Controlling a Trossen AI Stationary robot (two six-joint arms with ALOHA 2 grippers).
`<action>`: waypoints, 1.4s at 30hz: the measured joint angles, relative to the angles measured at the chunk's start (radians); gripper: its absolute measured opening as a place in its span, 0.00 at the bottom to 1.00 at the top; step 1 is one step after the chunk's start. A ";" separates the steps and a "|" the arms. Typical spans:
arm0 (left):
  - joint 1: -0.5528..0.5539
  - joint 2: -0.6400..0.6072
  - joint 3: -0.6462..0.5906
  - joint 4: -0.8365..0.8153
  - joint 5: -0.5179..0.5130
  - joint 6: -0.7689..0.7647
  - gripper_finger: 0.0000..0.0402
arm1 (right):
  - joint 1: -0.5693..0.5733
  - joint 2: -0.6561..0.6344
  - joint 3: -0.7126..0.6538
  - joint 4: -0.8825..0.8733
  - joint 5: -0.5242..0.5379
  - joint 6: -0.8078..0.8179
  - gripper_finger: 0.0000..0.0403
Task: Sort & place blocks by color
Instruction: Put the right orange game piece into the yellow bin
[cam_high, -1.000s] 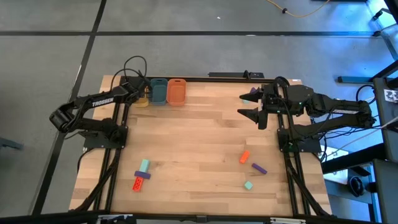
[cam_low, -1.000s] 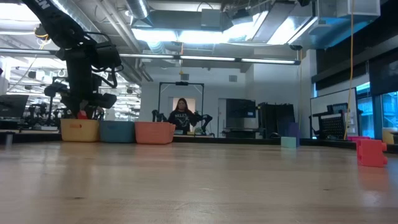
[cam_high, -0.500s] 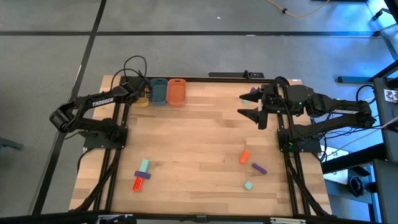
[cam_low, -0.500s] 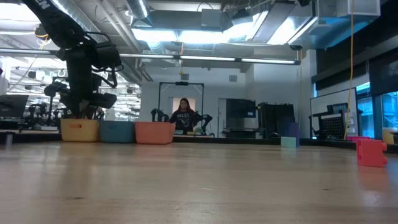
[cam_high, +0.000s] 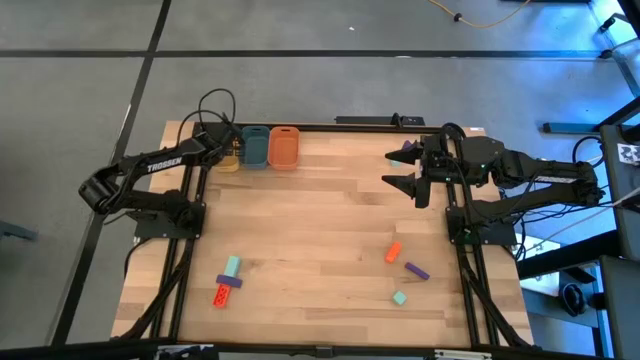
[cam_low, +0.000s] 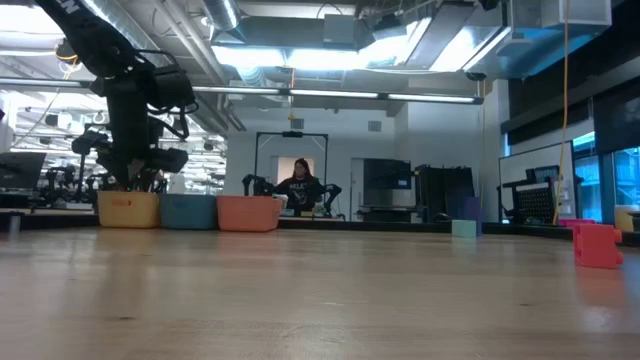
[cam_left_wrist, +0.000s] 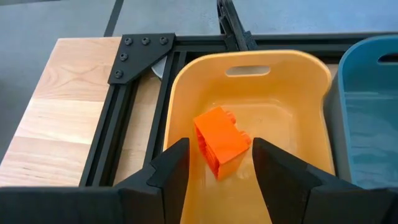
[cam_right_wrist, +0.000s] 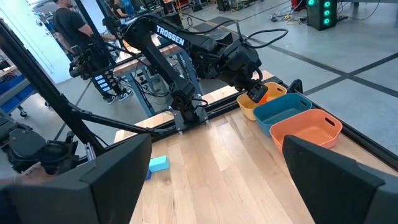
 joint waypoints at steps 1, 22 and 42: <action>0.000 -0.009 0.000 0.000 -0.001 0.001 0.42 | 0.000 0.000 0.000 0.000 0.000 0.000 0.91; -0.057 -0.460 0.000 0.099 0.290 0.142 0.42 | 0.000 0.000 0.000 0.000 0.024 -0.003 0.91; -0.667 -0.631 0.005 0.696 0.645 0.181 0.42 | 0.000 0.000 0.000 0.004 0.025 0.000 0.91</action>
